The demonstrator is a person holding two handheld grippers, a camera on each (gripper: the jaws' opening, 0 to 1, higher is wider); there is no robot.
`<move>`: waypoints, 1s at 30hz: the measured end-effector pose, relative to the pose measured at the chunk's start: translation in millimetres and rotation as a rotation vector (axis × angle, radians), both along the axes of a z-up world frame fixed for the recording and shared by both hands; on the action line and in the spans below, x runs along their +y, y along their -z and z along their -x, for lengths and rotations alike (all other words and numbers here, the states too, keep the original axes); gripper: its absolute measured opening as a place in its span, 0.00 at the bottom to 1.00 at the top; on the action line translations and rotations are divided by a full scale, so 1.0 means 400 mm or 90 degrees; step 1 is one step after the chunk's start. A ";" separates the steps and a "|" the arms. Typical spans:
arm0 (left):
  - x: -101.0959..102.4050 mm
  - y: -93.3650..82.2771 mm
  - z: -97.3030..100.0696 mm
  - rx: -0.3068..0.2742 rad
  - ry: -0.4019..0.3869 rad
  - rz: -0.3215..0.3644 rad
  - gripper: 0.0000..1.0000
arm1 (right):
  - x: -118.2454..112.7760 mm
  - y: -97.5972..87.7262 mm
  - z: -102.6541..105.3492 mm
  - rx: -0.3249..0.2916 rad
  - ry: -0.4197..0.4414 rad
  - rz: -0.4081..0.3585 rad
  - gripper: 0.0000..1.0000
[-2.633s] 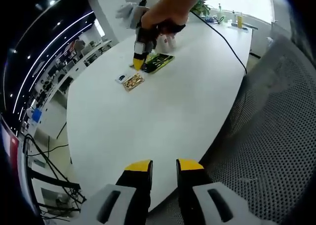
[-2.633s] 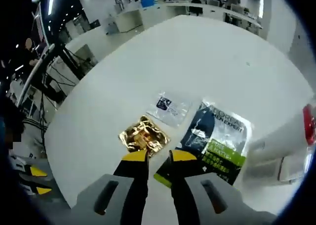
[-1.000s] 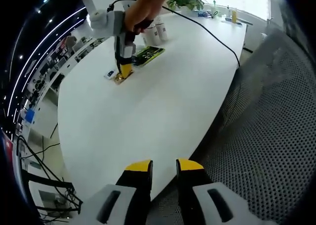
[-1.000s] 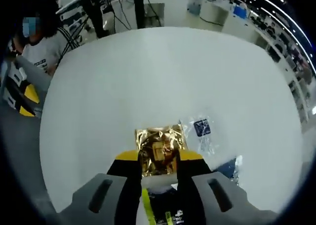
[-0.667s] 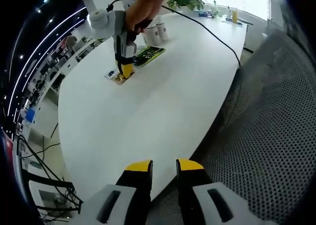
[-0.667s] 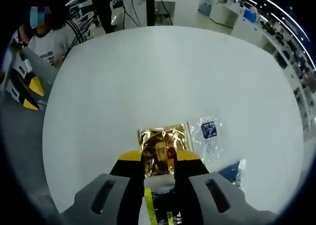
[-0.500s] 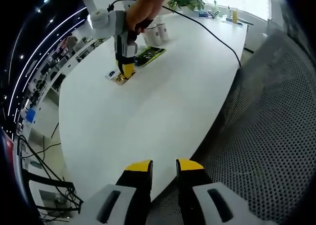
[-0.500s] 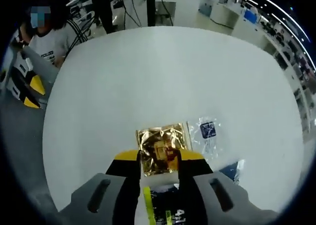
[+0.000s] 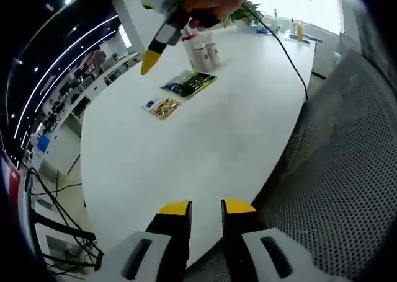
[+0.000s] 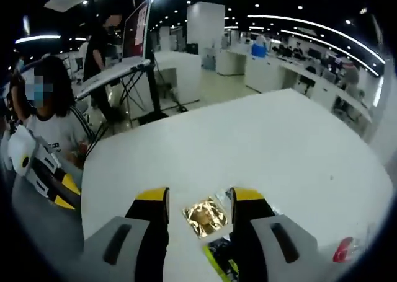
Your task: Arrange the skincare products in the storage area until every visible bottle or jar stands upright without overlapping.
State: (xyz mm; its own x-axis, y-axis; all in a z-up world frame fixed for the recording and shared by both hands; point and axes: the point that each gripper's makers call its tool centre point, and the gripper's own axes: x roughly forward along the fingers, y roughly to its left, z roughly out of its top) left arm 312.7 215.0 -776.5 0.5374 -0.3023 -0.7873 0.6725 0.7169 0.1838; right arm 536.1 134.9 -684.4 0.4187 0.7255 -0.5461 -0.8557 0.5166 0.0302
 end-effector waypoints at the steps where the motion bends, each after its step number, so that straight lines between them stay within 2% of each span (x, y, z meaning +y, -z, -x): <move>1: -0.001 0.003 0.000 0.002 0.002 -0.001 0.19 | 0.002 -0.018 0.012 -0.012 0.007 -0.020 0.40; 3: -0.003 0.008 0.003 0.008 0.005 -0.002 0.19 | 0.005 -0.045 0.026 -0.033 0.019 -0.048 0.42; 5: -0.004 0.007 0.004 0.009 0.005 0.000 0.19 | 0.016 -0.069 0.046 -0.031 0.025 -0.082 0.46; 7: -0.005 0.004 0.003 0.006 0.005 0.003 0.19 | 0.018 -0.086 0.066 -0.038 0.028 -0.089 0.51; 12: -0.010 0.006 0.006 0.010 0.011 0.006 0.19 | 0.022 -0.133 0.120 -0.065 0.024 -0.116 0.56; 16: -0.014 -0.002 0.004 0.001 0.012 0.016 0.19 | 0.008 -0.151 0.150 -0.073 0.034 -0.136 0.59; 24: -0.029 -0.041 -0.010 -0.029 0.006 0.067 0.20 | -0.015 -0.206 0.205 -0.069 0.082 -0.229 0.70; 26: -0.034 -0.060 -0.017 -0.048 0.002 0.085 0.20 | -0.024 -0.217 0.218 -0.070 0.095 -0.246 0.74; 27: -0.037 -0.077 -0.025 -0.070 0.000 0.096 0.20 | -0.028 -0.218 0.223 -0.071 0.098 -0.246 0.75; 28: -0.034 -0.104 -0.042 -0.116 0.004 0.099 0.20 | -0.034 -0.223 0.233 -0.075 0.105 -0.251 0.76; 29: -0.034 -0.125 -0.050 -0.143 -0.003 0.113 0.20 | -0.037 -0.225 0.238 -0.076 0.108 -0.257 0.77; 30: -0.036 -0.133 -0.050 -0.146 -0.009 0.129 0.20 | -0.040 -0.227 0.245 -0.077 0.110 -0.260 0.78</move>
